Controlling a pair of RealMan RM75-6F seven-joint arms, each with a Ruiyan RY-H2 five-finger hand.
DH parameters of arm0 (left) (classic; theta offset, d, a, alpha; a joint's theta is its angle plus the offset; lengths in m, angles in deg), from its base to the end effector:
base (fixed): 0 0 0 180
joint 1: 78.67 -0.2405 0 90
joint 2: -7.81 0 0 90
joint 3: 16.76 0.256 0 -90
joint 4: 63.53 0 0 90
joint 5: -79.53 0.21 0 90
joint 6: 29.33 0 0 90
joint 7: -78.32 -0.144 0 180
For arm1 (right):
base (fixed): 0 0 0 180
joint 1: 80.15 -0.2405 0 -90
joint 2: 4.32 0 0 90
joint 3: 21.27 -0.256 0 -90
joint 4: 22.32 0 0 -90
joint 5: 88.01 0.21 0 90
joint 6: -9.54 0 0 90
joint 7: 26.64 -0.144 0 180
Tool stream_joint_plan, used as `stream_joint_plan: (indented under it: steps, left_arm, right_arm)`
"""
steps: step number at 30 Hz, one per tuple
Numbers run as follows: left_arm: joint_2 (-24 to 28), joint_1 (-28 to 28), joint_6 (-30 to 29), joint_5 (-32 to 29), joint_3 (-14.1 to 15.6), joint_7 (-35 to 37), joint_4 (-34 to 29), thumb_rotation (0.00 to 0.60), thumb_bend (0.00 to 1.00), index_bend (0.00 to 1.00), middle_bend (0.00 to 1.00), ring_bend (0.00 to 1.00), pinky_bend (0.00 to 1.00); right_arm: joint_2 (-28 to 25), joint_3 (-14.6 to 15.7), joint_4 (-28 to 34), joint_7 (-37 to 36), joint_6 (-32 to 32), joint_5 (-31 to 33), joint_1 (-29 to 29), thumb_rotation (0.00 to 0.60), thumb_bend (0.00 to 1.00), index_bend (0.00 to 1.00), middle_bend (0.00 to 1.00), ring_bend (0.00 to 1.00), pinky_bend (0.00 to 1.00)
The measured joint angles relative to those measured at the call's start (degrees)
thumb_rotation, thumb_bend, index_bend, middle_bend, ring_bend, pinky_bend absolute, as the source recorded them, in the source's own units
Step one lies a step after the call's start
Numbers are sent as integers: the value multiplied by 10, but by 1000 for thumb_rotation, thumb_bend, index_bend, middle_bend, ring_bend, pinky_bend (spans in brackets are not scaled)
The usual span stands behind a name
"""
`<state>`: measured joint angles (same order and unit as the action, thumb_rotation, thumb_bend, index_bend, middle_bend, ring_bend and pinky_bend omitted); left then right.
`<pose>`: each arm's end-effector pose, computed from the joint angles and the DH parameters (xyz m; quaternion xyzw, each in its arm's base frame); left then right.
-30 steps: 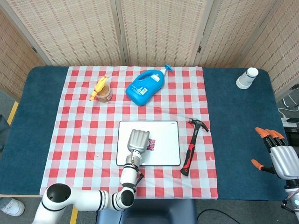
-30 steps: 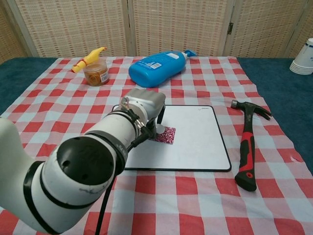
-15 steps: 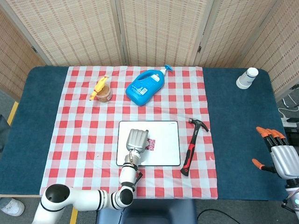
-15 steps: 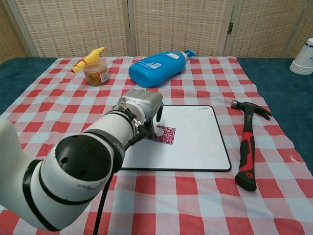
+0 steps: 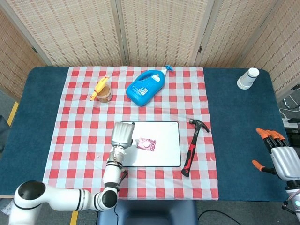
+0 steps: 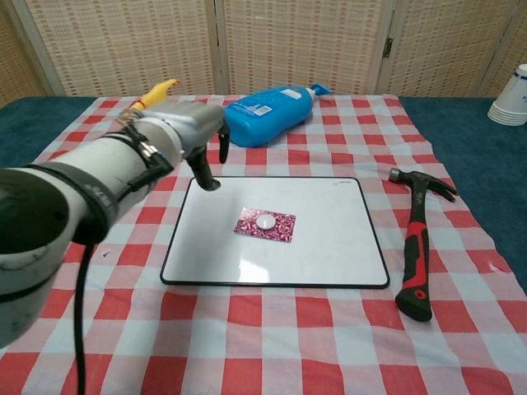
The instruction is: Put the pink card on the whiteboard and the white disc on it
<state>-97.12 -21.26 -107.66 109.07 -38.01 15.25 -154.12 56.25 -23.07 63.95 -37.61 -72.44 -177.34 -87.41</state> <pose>-0.0402 0.3450 -0.0486 -0.7035 -0.3537 -0.2793 0.5496 -0.3262 -0.1925 0.1786 0.6224 -0.3928 0.3927 0.5515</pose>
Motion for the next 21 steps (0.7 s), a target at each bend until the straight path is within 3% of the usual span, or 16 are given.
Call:
stream_joint_plan:
  steps: [2, 5, 8, 9, 11, 13, 18, 21]
  left_arm:
    - [20, -22, -5, 27, 13, 30, -18, 600, 286, 292, 696, 770, 886]
    - [55, -56, -3, 85, 40, 108, -39, 600, 286, 104, 235, 310, 524]
    - [93, -98, -4, 169, 73, 213, -49, 600, 302, 15, 27, 52, 230]
    - [108, -116, -9, 210, 89, 259, -48, 599, 303, 9, 13, 28, 186]
    - [132, -149, -16, 275, 120, 329, -43, 530, 296, 0, 0, 0, 86]
    - [166, -192, -21, 344, 166, 401, -32, 473, 289, 0, 0, 0, 46]
    - [238, -289, -32, 427, 269, 477, 19, 471, 304, 0, 0, 0, 9]
    - [246, -317, -42, 444, 283, 495, 54, 472, 317, 0, 0, 0, 3]
  right_arm:
    - [1, 3, 2, 5, -4, -7, 1, 600, 126, 56, 122, 57, 133]
    - [2, 6, 6, 13, -8, -13, 3, 600, 125, 56, 121, 57, 133]
    - [3, 8, 10, 21, -10, -16, 4, 600, 126, 56, 122, 57, 133]
    - [4, 9, 11, 23, -9, -16, 4, 600, 125, 56, 122, 57, 133]
    - [5, 9, 12, 28, -7, -16, 3, 600, 126, 56, 122, 57, 133]
    - [7, 10, 14, 35, -4, -16, 2, 600, 126, 56, 122, 57, 133]
    - [11, 12, 18, 48, 0, -20, 0, 600, 126, 56, 122, 57, 133]
    - [12, 12, 19, 52, 4, -19, -2, 600, 125, 56, 122, 57, 133]
